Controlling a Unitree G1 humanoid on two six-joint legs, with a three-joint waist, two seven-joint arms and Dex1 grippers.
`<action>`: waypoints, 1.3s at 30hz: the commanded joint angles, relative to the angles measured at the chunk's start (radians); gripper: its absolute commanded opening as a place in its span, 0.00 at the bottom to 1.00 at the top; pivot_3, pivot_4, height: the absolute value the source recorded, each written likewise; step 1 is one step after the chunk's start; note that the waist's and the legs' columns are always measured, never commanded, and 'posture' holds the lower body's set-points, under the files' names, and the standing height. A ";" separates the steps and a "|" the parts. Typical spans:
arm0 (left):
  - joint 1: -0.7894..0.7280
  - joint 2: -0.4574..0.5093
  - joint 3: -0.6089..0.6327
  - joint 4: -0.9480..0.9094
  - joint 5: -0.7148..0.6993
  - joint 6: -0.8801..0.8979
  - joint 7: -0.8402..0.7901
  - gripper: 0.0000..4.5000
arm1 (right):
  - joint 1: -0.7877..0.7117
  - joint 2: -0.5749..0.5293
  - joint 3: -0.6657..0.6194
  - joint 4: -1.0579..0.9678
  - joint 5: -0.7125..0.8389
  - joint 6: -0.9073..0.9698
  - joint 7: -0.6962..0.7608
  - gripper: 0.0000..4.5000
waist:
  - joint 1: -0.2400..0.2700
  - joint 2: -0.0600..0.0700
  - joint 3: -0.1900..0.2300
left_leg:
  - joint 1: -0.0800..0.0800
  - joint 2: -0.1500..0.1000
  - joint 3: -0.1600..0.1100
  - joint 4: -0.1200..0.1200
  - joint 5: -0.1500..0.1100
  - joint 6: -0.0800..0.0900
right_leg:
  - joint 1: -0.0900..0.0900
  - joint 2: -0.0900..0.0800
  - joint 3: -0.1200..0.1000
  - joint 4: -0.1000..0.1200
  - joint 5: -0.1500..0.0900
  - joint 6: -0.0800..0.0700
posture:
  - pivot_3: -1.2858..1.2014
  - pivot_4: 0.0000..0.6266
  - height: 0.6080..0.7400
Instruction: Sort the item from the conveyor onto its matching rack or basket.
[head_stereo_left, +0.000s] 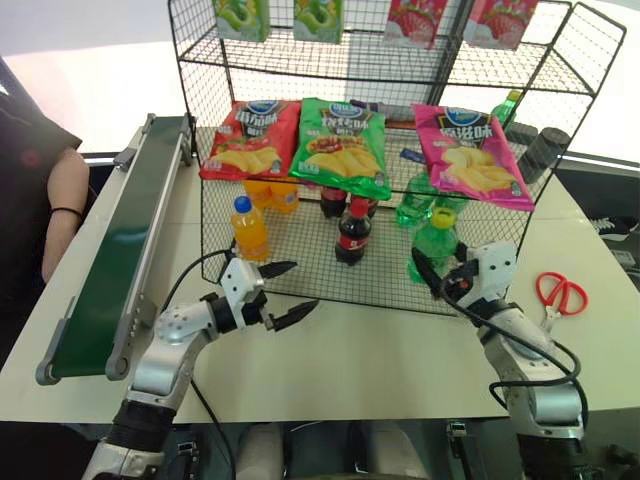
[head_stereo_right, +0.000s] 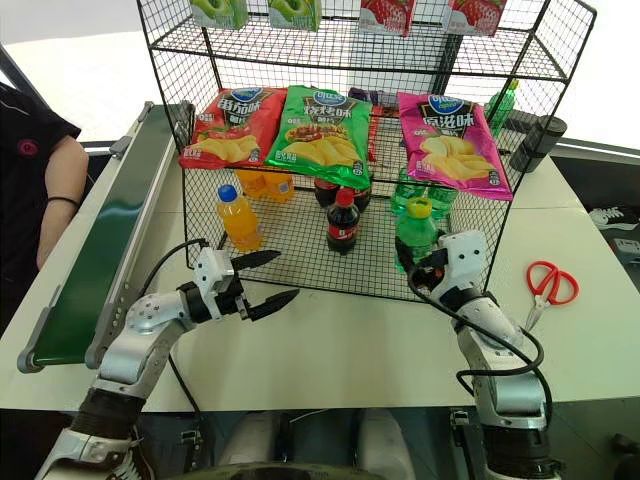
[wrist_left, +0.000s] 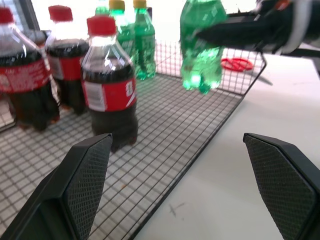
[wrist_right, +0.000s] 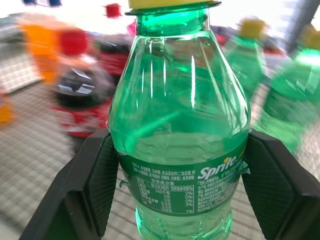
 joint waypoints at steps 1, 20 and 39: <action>0.004 0.011 0.014 -0.080 -0.027 0.028 0.013 0.99 | -0.081 0.028 -0.054 0.099 -0.005 -0.084 -0.041 0.67 | 0.000 0.001 0.000 | 0.000 0.000 0.000 0.000 0.000 0.000 | 0.000 0.000 0.000 0.000 0.000 0.000 | 0.52 0.24 1.00; -0.013 0.013 -0.009 -0.082 -0.023 0.030 0.008 1.00 | -0.204 0.060 -0.091 0.361 -0.001 -0.219 -0.073 1.00 | -0.002 0.003 0.000 | 0.001 0.000 0.001 0.000 0.000 0.000 | 0.000 0.000 0.001 0.001 0.000 0.000 | 0.52 0.24 1.00; -0.029 0.068 0.050 -0.006 -0.008 0.077 0.049 1.00 | 0.252 -0.049 -0.046 -0.287 0.008 -0.041 0.041 1.00 | 0.001 0.004 -0.002 | 0.003 0.001 0.000 0.000 0.000 0.000 | 0.002 0.001 0.001 0.001 0.000 0.000 | 0.52 0.24 1.00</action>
